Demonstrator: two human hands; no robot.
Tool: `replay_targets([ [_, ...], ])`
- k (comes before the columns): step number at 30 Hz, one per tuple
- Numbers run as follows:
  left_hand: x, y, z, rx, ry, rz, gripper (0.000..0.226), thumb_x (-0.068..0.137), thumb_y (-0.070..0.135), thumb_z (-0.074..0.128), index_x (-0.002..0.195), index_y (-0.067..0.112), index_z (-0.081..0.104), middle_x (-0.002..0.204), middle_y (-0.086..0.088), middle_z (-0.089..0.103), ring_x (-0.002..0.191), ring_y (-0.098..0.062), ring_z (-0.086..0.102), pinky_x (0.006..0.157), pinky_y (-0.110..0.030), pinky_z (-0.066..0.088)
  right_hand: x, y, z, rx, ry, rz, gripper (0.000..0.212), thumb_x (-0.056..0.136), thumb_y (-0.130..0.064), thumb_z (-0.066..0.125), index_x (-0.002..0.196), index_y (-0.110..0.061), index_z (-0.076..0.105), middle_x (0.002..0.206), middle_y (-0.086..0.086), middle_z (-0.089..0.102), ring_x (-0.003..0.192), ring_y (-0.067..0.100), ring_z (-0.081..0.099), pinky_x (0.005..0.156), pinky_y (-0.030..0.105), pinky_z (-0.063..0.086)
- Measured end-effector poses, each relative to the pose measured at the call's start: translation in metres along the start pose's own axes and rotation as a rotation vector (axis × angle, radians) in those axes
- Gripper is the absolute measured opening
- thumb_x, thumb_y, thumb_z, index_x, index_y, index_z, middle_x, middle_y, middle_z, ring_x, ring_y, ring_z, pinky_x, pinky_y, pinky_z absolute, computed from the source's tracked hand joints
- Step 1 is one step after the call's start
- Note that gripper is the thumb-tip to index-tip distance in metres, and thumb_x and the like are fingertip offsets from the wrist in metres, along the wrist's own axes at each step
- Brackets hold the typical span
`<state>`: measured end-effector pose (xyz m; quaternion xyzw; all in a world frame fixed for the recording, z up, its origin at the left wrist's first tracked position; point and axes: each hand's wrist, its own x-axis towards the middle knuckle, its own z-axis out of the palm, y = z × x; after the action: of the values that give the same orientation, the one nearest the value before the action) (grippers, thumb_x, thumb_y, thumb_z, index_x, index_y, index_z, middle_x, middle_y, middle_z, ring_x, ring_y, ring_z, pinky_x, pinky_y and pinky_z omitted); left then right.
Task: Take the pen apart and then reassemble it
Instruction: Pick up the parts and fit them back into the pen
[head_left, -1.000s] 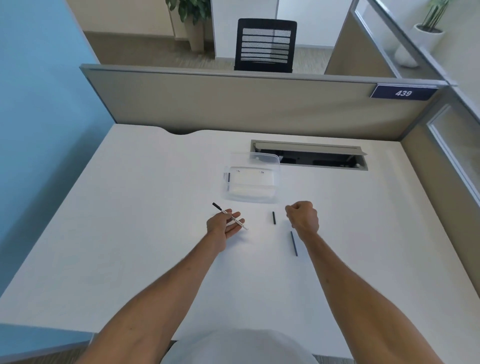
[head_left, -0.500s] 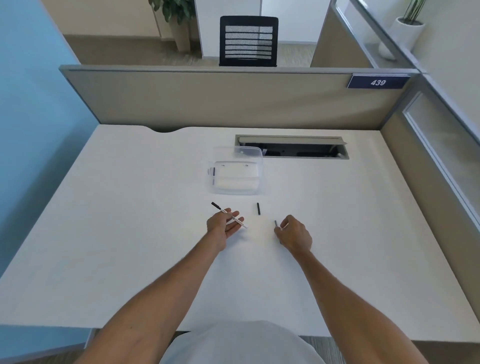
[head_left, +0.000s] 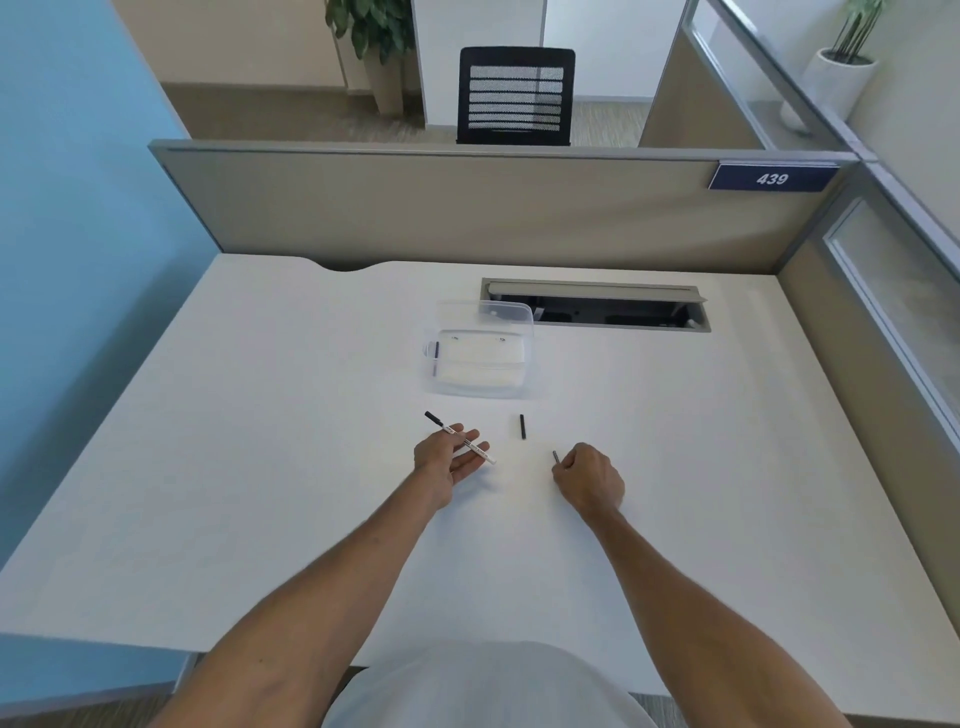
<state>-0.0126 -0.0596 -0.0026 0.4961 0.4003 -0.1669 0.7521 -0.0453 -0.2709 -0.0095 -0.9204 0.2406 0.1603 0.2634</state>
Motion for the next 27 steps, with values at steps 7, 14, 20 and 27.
replay_targets([
  [7,0.001,0.002,0.006,-0.023,0.001,0.020,0.043,0.111,-0.004,0.050,0.153,-0.001,0.056,0.145,-0.026,0.072,0.113,-0.040,0.072,0.120,-0.052,0.055,0.001,-0.007,-0.007,0.098,-0.011,-0.049,0.019,0.098,-0.029,0.065,0.108,-0.015,0.073,0.111,0.002,0.080,0.107,0.033,0.074,0.097,0.040,0.060],
  [14,-0.003,0.017,0.014,-0.070,-0.017,0.018,0.020,0.111,-0.002,0.051,0.125,0.011,0.057,0.142,-0.028,0.072,0.112,-0.037,0.072,0.117,-0.050,0.057,-0.008,-0.029,-0.007,0.221,0.050,-0.355,0.007,0.097,-0.021,0.069,0.100,-0.015,0.072,0.097,-0.007,0.080,0.089,0.025,0.075,0.086,0.039,0.061],
  [20,-0.004,0.024,0.013,-0.100,-0.019,0.015,0.018,0.110,-0.003,0.052,0.122,0.008,0.058,0.140,-0.028,0.074,0.110,-0.038,0.073,0.110,-0.049,0.060,-0.018,-0.047,-0.006,0.200,0.038,-0.526,0.003,0.092,-0.019,0.071,0.095,-0.018,0.071,0.090,-0.006,0.076,0.084,0.022,0.073,0.082,0.040,0.062],
  [27,-0.007,0.027,0.009,-0.118,-0.025,0.013,0.015,0.110,-0.003,0.052,0.123,0.004,0.058,0.142,-0.027,0.073,0.110,-0.036,0.072,0.094,-0.043,0.064,-0.026,-0.053,0.003,0.188,0.016,-0.545,0.003,0.091,-0.020,0.072,0.094,-0.020,0.071,0.090,-0.006,0.075,0.084,0.021,0.071,0.081,0.041,0.060],
])
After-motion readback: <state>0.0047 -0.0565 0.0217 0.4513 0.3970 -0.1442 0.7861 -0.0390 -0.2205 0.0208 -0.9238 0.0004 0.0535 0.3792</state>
